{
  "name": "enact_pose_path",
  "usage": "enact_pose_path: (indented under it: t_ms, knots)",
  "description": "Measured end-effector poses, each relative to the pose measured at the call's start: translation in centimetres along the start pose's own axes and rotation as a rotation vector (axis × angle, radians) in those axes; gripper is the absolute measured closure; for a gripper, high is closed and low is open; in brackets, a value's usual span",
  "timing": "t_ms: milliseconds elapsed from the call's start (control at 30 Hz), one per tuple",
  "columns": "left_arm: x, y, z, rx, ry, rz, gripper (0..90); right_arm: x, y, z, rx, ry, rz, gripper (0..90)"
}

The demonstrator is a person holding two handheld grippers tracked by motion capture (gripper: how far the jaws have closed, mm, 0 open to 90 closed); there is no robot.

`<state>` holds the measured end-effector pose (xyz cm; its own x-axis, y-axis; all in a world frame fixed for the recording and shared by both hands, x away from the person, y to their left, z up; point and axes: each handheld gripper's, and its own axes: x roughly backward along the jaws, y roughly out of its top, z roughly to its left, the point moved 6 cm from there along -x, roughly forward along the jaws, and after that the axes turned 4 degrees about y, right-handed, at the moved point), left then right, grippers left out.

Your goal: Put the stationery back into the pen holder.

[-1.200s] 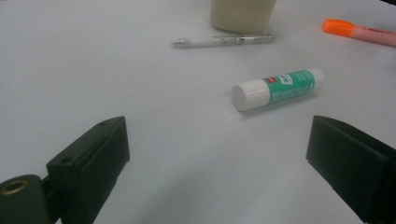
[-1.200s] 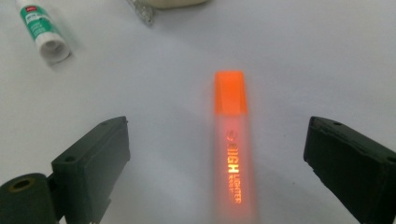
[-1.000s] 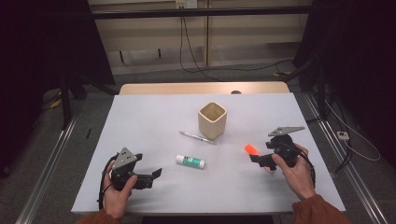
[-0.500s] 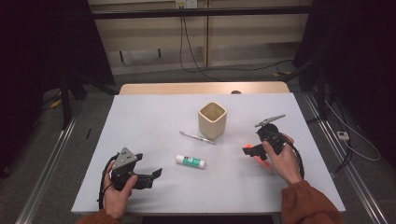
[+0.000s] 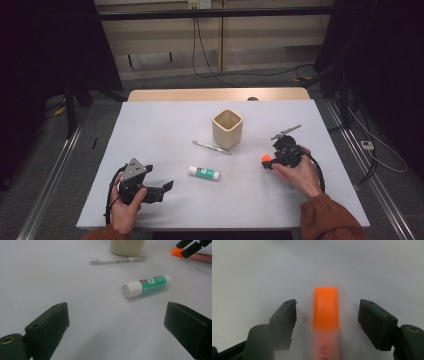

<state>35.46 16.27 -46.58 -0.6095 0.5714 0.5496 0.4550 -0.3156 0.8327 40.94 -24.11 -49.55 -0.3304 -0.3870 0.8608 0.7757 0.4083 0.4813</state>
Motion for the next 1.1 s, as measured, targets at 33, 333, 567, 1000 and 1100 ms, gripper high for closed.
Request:
enact_pose_path:
  t_ms: [33,333,567,1000,1100]
  knots:
    - [0.0,0.0,0.0,0.000,-0.001,0.000,5.9,0.0,-0.1,0.0,-0.001,-0.009,0.002,36.3]
    - [0.0,0.0,-0.1,-0.003,-0.003,0.005,5.9,0.0,-0.2,0.8,0.062,-0.052,0.014,61.7]
    - [0.0,-0.1,-0.1,-0.005,-0.003,0.012,6.0,0.0,-0.2,0.7,0.036,-0.038,0.011,66.6]
    - [-0.1,-0.1,-0.2,-0.009,-0.011,0.014,5.9,0.0,-0.1,0.7,0.058,-0.041,0.021,67.9]
    - [-0.2,-0.1,-0.2,-0.009,-0.012,0.016,6.0,0.0,-0.2,0.6,0.053,-0.033,0.014,67.9]
